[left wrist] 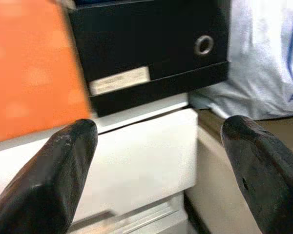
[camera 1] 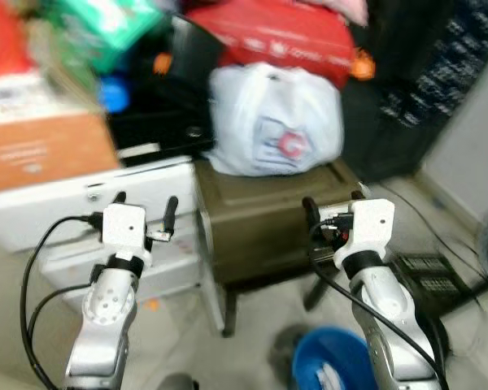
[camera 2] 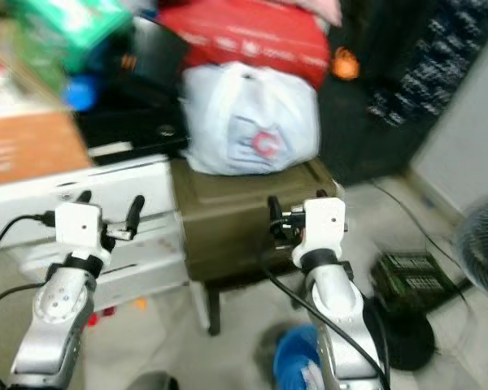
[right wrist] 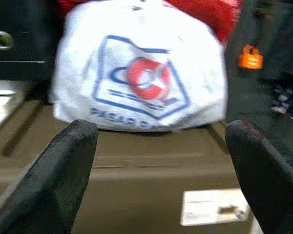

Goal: Clean up the room

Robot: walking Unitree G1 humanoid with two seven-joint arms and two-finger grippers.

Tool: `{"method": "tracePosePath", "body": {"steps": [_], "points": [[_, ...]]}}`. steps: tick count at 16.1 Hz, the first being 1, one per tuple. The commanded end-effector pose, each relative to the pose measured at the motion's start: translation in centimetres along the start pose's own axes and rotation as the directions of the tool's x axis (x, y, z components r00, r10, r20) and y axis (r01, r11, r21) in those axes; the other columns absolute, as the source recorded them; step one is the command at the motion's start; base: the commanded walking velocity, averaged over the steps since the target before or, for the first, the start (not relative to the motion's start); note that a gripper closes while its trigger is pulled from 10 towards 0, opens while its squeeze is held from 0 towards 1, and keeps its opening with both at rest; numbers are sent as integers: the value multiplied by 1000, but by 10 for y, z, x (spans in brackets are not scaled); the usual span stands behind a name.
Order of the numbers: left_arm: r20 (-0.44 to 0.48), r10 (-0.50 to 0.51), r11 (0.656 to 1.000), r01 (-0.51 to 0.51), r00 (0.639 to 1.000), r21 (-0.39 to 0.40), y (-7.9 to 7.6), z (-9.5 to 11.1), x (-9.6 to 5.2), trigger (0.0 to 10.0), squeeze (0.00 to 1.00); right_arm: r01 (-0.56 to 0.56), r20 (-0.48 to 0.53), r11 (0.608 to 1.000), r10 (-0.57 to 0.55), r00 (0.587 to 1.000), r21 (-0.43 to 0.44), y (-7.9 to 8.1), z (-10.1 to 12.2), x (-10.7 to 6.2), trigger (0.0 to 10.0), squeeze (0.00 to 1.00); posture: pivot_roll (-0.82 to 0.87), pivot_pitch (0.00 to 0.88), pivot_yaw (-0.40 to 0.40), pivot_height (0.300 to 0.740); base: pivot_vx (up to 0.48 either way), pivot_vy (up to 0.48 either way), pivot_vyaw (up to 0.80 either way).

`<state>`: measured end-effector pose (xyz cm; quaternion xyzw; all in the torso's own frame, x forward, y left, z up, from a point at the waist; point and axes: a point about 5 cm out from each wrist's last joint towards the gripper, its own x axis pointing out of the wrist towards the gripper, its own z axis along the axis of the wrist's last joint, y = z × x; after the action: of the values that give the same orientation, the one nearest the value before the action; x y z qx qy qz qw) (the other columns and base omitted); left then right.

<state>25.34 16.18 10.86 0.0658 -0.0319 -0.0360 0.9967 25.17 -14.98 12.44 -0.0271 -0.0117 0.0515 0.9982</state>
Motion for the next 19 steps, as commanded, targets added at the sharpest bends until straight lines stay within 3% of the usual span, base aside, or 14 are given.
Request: {"method": "tracePosePath", "body": {"steps": [1, 19], "points": [[10, -14, 1000, 14, 1000, 2, -6, 2, 1, 10000, 0, 12, 7, 1000, -12, 1000, -8, -6, 1, 1, 10000, 0, -68, 2, -54, 740, 0, 0, 800], [15, 6, 1000, -7, 1000, 25, 0, 4, 3, 10000, 0, -2, 17, 1000, 2, 1000, 14, -3, 2, 6, 10000, 0, -56, 17, -52, 740, 0, 0, 800]]}}
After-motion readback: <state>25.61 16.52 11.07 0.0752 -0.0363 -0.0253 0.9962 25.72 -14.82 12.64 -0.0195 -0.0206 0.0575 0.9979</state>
